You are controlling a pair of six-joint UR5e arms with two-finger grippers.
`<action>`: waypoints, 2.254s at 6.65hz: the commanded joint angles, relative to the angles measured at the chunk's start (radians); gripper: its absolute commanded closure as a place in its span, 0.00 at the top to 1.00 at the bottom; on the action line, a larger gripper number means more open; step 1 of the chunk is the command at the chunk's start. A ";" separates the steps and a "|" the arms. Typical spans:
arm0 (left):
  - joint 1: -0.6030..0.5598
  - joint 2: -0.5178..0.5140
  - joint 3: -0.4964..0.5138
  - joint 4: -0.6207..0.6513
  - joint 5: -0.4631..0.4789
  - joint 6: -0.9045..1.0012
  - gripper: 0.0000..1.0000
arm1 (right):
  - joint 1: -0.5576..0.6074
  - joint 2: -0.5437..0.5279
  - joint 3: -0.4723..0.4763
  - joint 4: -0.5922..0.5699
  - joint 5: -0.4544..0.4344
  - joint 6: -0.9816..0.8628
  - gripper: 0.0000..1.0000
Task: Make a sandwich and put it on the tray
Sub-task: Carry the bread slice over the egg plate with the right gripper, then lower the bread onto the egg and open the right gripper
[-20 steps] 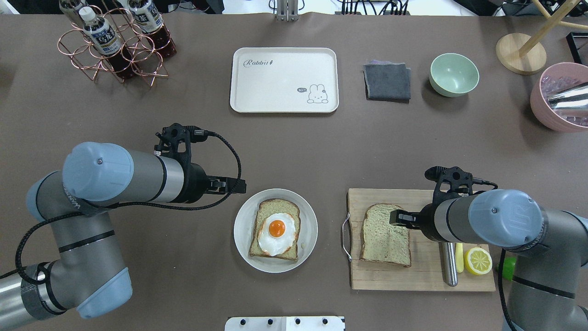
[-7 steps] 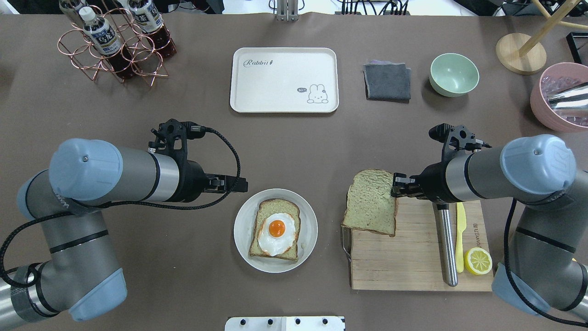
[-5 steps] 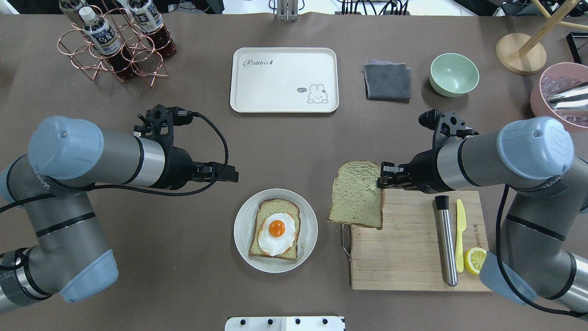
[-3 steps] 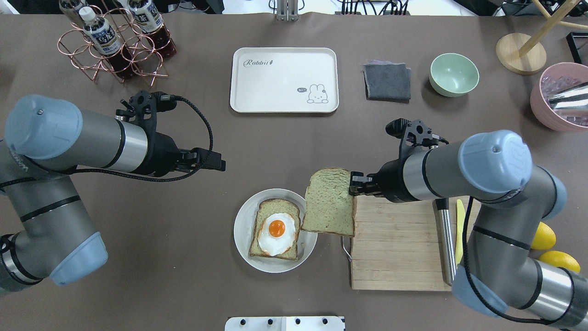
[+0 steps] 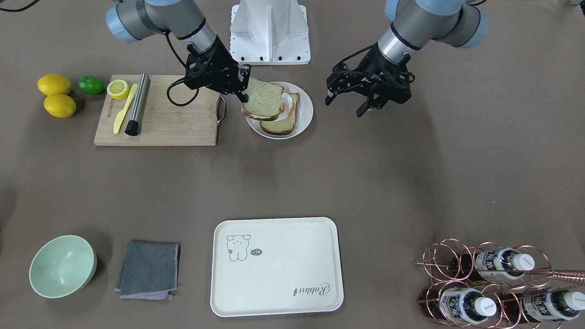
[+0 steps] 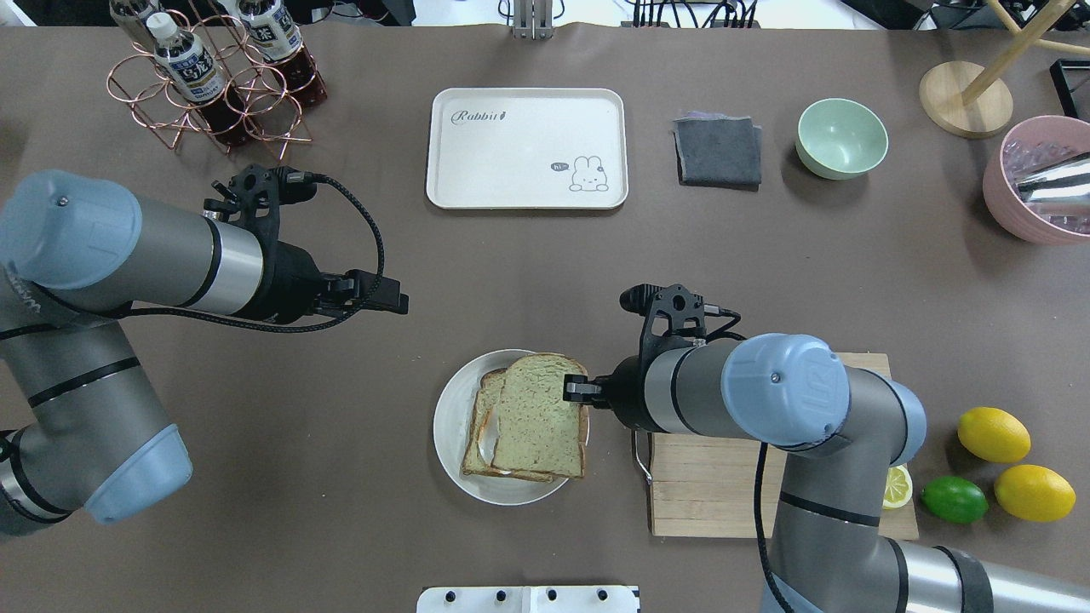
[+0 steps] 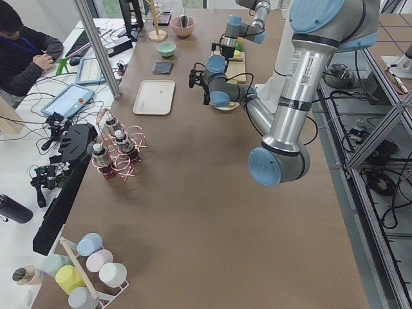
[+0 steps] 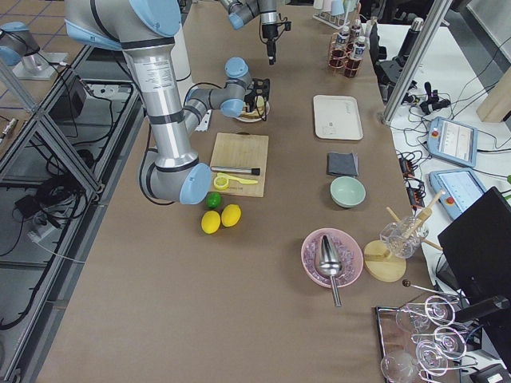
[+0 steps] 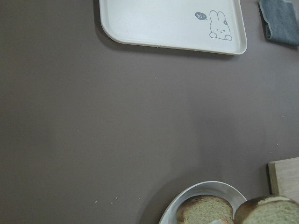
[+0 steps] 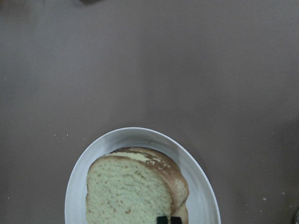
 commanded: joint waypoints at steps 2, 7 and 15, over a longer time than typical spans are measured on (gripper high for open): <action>-0.001 0.011 -0.005 -0.001 0.000 -0.001 0.97 | -0.050 0.051 -0.049 0.003 -0.057 0.001 0.00; -0.009 0.015 -0.015 -0.001 0.001 -0.003 0.97 | -0.035 0.068 -0.089 0.012 -0.076 -0.001 0.00; -0.006 0.008 -0.019 -0.001 0.001 -0.003 0.98 | 0.076 0.053 0.070 -0.273 0.023 -0.072 1.00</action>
